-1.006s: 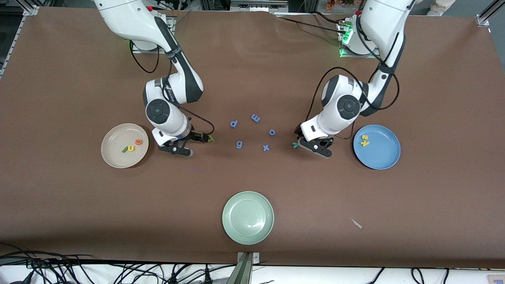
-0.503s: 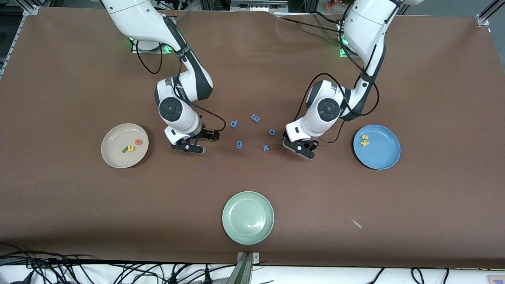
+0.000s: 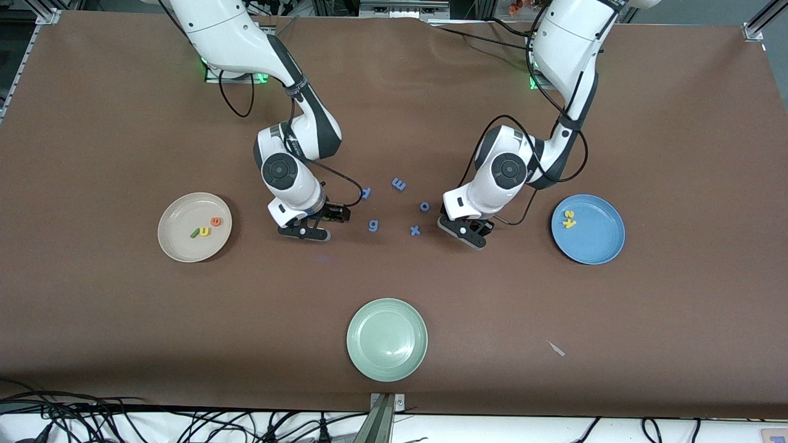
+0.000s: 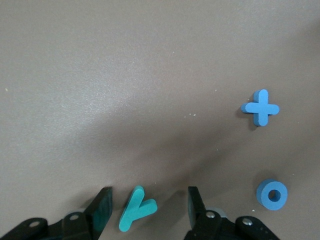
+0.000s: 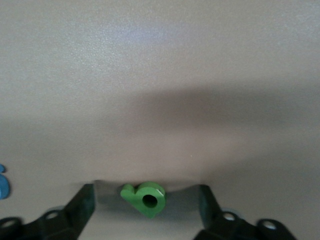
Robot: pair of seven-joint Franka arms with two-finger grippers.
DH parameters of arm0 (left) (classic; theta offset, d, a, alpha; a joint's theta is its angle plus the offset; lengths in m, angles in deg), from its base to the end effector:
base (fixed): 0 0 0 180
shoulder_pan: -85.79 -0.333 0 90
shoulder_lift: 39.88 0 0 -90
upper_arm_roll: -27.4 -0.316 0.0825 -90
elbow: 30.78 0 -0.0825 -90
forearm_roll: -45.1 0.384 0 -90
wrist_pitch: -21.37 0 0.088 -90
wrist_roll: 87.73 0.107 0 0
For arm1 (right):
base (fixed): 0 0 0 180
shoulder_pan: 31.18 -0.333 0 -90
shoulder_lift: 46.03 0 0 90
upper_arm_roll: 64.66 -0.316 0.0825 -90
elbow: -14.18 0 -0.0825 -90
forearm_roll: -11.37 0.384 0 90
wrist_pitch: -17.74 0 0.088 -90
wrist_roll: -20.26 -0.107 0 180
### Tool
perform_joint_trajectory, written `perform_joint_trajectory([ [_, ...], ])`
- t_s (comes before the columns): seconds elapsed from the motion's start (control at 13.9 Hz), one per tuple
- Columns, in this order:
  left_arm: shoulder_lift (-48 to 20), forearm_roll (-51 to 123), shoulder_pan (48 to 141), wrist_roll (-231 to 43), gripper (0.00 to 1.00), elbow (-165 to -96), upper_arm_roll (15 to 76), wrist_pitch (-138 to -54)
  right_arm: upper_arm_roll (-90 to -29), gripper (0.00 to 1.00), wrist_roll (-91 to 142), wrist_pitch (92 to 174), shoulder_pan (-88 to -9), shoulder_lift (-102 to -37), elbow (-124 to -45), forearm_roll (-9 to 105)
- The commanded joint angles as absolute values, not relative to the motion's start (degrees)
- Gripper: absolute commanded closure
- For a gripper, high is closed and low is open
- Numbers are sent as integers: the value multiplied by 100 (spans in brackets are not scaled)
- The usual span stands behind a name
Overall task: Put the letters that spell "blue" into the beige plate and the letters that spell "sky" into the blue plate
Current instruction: 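Grasp the green b with the right gripper while the left gripper grasps the y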
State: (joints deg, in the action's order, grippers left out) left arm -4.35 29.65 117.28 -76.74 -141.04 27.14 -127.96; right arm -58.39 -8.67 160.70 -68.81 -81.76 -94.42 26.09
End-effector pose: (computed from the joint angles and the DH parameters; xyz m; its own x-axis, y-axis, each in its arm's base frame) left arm 0.5405 -0.3212 0.1693 0.8730 -0.4824 0.0721 -0.4877 -0.8623 0.1360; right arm 0.5360 0.3278 0.1705 0.9880 -0.1416 -0.0624 -0.1456 -0.9872 -0.0646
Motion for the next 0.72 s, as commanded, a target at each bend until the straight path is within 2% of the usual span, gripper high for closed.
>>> perform_joint_trajectory([
  [0.0,-340,3147,11787,-7569,27,-14064,2634,-12883,-5824,49,-875,16092,-6924,-8242,-9366,2719],
  [0.14,-367,3288,11761,-7569,18,-14178,2617,-12874,-5824,56,-866,16092,-6932,-8242,-9393,2719],
  [0.29,-393,3297,11726,-7578,12,-14257,2599,-12866,-5824,59,-857,16100,-6959,-8259,-9402,2719],
  [0.43,-393,3297,11717,-7578,12,-14258,2599,-12866,-5824,62,-813,16101,-6959,-8259,-9402,2719],
  [0.5,-393,3288,11717,-7578,14,-14258,2599,-12866,-5824,65,-761,16092,-6950,-8259,-9384,2719],
  [0.57,-385,3297,11717,-7578,23,-14249,2599,-12866,-5824,65,-726,16057,-6941,-8251,-9349,2719],
  [0.65,-376,3297,11725,-7569,36,-14240,2599,-12874,-5815,65,-708,16031,-6915,-8224,-9331,2710],
])
